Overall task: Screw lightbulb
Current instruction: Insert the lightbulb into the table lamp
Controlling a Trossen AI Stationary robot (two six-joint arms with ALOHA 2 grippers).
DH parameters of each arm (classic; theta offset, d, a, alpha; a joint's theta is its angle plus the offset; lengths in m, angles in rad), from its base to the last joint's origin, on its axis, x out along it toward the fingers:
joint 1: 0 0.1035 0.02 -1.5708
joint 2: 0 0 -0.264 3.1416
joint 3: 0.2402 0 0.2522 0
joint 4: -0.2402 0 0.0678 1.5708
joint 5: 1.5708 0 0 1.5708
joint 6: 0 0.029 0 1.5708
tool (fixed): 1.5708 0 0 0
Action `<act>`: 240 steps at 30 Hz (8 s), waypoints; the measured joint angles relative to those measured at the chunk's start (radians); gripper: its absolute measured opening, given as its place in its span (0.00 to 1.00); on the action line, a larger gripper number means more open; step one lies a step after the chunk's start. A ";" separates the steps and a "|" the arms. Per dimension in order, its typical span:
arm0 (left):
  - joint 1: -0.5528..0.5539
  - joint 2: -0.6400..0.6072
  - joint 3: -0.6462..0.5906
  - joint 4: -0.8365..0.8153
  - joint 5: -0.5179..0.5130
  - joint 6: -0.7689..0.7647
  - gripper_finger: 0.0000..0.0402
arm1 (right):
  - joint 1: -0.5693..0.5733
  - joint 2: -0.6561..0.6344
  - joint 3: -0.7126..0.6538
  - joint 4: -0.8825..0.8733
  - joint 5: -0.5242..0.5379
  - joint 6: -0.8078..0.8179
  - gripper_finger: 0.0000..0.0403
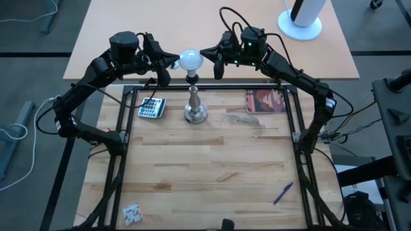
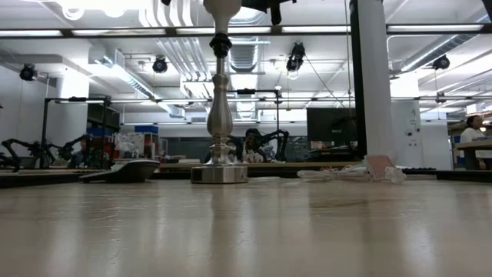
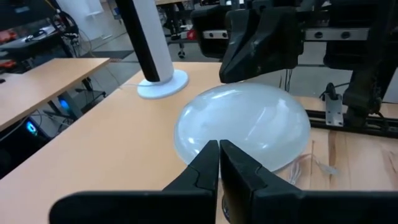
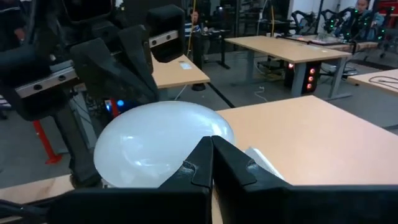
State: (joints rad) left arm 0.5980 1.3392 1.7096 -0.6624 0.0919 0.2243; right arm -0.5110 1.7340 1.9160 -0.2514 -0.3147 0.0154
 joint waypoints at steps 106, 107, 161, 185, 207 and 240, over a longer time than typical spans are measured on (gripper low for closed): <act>-0.003 -0.055 0.025 -0.071 0.004 -0.023 0.03 | 0.002 -0.006 -0.010 0.056 -0.056 -0.024 0.00; -0.003 -0.059 0.025 -0.071 0.005 -0.023 0.03 | 0.002 -0.006 -0.010 0.057 -0.054 -0.027 0.00; 0.016 -0.001 0.028 -0.009 0.033 0.003 0.04 | -0.006 0.000 -0.011 0.052 -0.034 0.016 0.00; 0.018 0.005 0.026 0.086 0.001 -0.024 0.05 | -0.006 -0.015 -0.002 0.040 -0.025 0.000 0.00; 0.018 0.000 0.027 -0.044 0.058 -0.021 0.07 | -0.013 -0.011 -0.003 0.018 0.001 -0.024 0.00; 0.033 0.027 0.024 -0.009 0.041 0.003 0.08 | -0.006 0.000 -0.005 0.020 -0.063 0.022 0.00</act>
State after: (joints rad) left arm 0.6308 1.3666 1.7340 -0.6712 0.1326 0.2276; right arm -0.5169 1.7340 1.9110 -0.2317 -0.3778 0.0372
